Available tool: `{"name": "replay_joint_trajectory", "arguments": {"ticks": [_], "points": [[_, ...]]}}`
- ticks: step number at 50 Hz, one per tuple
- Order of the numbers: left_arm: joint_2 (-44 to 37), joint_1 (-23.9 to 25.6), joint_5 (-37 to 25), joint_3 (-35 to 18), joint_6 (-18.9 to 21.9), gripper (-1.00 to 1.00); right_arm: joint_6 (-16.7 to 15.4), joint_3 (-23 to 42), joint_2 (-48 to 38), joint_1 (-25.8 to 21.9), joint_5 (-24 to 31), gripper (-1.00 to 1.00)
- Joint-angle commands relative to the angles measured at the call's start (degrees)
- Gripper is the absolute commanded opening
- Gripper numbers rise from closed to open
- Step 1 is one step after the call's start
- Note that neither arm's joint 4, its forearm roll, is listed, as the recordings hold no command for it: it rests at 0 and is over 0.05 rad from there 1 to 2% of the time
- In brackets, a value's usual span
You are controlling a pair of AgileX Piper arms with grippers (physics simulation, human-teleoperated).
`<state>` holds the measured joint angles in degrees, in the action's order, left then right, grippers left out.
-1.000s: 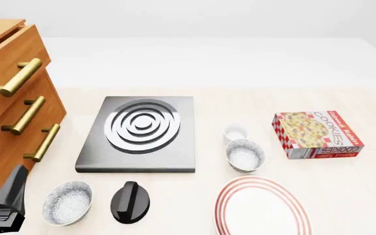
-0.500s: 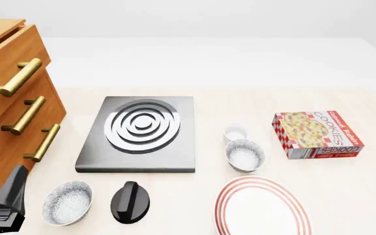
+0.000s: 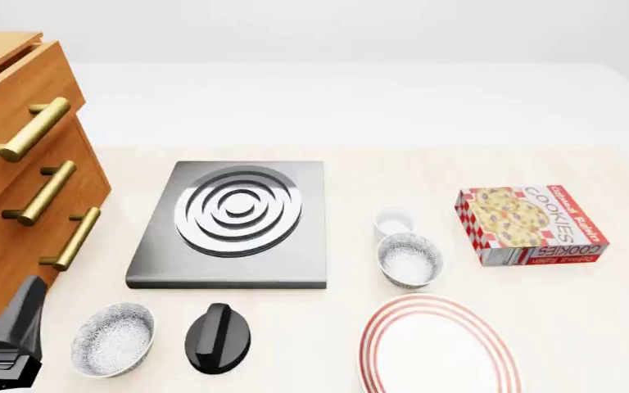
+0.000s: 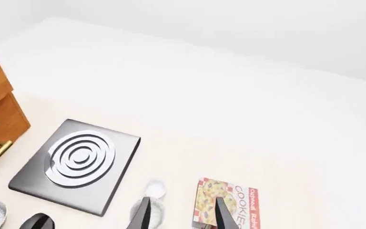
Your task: Pick the akita bowl between the plate and the ramekin and place it on the plate.
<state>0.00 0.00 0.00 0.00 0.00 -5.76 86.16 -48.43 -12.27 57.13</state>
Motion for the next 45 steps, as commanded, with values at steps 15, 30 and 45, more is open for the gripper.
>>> {"name": "replay_joint_trajectory", "arguments": {"ticks": [15, 30, 45], "points": [[0.0, 0.0, 0.0, 0.0, 0.0, 1.00, 1.4, 1.1, -16.0, -0.6, 3.7, 1.00], [0.0, 0.0, 0.0, 0.0, 0.0, 1.00, 6.6, -3.6, -24.3, -5.2, 2.2, 1.00], [0.0, 0.0, 0.0, 0.0, 0.0, 1.00, 8.3, -6.7, -29.8, -1.9, -1.7, 1.00]]}}
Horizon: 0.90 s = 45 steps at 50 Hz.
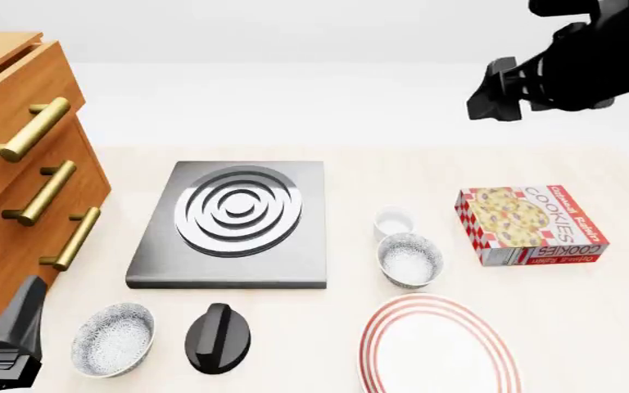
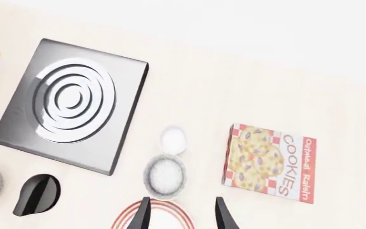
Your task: Pick the akita bowl between the plate and the ramekin and place it on the plate.
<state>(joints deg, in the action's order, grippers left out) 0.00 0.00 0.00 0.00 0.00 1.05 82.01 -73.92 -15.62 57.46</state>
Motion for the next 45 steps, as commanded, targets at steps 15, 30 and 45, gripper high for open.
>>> {"name": "replay_joint_trajectory", "arguments": {"ticks": [15, 30, 45], "points": [[0.0, 0.0, 0.0, 0.0, 0.0, 1.00, 3.3, -7.7, -11.6, 0.7, -6.9, 1.00], [0.0, 0.0, 0.0, 0.0, 0.0, 1.00, 7.5, -10.3, -16.4, -0.7, -9.6, 1.00], [0.0, 0.0, 0.0, 0.0, 0.0, 1.00, 9.2, -15.5, -18.9, -1.1, -13.6, 1.00]]}}
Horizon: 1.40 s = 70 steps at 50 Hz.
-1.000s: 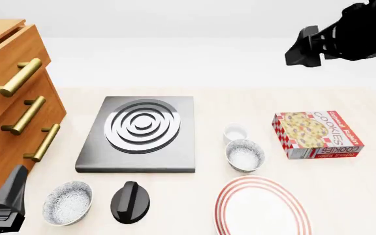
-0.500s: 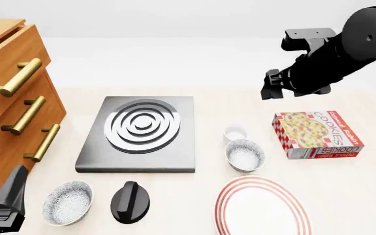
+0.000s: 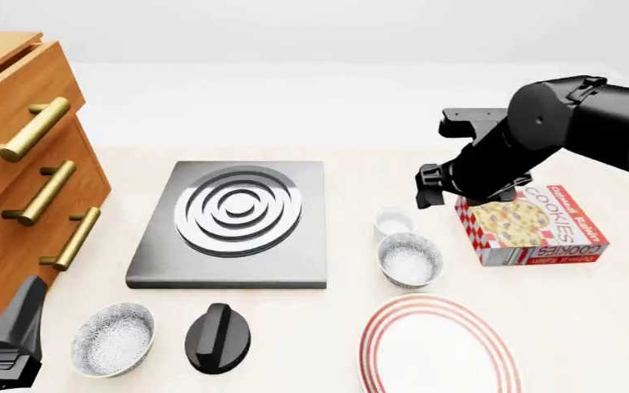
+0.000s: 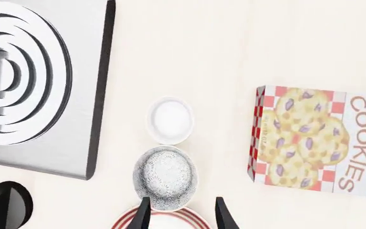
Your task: Pick the akita bowl between the plate and the ramekin and place it on the plate.
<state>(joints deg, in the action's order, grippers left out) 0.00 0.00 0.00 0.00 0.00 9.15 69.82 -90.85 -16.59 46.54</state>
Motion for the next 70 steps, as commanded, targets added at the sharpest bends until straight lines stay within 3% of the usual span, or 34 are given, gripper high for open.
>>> {"name": "replay_joint_trajectory", "arguments": {"ticks": [1, 34, 43, 44, 49, 50, 51, 53, 59, 70], "points": [[0.0, 0.0, 0.0, 0.0, 0.0, 1.00, 1.1, -3.3, -2.0, -0.2, -2.7, 1.00], [0.0, 0.0, 0.0, 0.0, 0.0, 1.00, 0.5, -5.9, -4.8, 4.0, -7.3, 1.00], [0.0, 0.0, 0.0, 0.0, 0.0, 1.00, 3.1, -7.1, -5.7, 1.6, -8.5, 1.00], [0.0, 0.0, 0.0, 0.0, 0.0, 1.00, 5.5, -7.1, -6.1, -0.5, -8.3, 1.00], [0.0, 0.0, 0.0, 0.0, 0.0, 1.00, 3.2, -7.7, -5.1, 0.8, -8.5, 1.00], [0.0, 0.0, 0.0, 0.0, 0.0, 1.00, 4.2, -7.8, -5.4, -0.2, -8.4, 1.00], [0.0, 0.0, 0.0, 0.0, 0.0, 1.00, 7.4, -7.9, -6.3, -3.3, -8.4, 1.00], [0.0, 0.0, 0.0, 0.0, 0.0, 1.00, 3.7, -8.3, -5.4, 0.5, -8.9, 1.00], [0.0, 0.0, 0.0, 0.0, 0.0, 1.00, 4.7, -8.8, -7.0, -0.1, -10.0, 1.00], [0.0, 0.0, 0.0, 0.0, 0.0, 1.00, 3.0, -8.7, -7.3, 1.9, -10.6, 1.00]]}}
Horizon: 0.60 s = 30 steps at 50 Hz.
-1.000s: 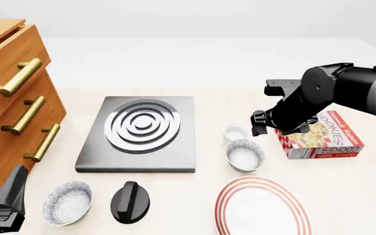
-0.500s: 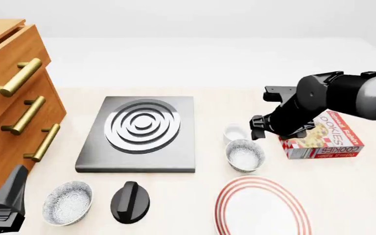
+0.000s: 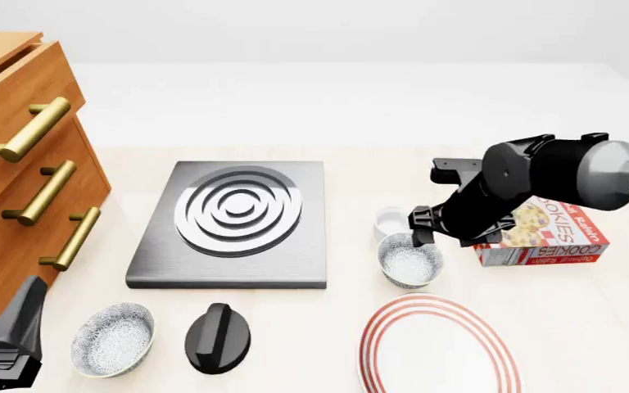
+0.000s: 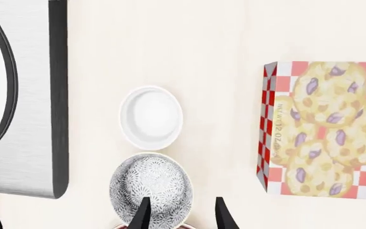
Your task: Pick the akita bowl between the plate and the ramekin and place it on the plate.
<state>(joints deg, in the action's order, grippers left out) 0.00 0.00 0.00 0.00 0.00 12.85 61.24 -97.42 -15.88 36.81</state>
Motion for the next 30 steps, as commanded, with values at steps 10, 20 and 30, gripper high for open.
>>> {"name": "replay_joint_trajectory", "arguments": {"ticks": [10, 20, 30], "points": [[0.0, 0.0, 0.0, 0.0, 0.0, 1.00, 0.4, -0.1, -2.2, 0.5, -1.6, 1.00], [0.0, 0.0, 0.0, 0.0, 0.0, 1.00, -0.9, -1.1, -2.9, 2.0, -3.0, 1.00], [0.0, 0.0, 0.0, 0.0, 0.0, 1.00, -1.2, -1.4, -3.6, 2.4, -3.7, 1.00]]}}
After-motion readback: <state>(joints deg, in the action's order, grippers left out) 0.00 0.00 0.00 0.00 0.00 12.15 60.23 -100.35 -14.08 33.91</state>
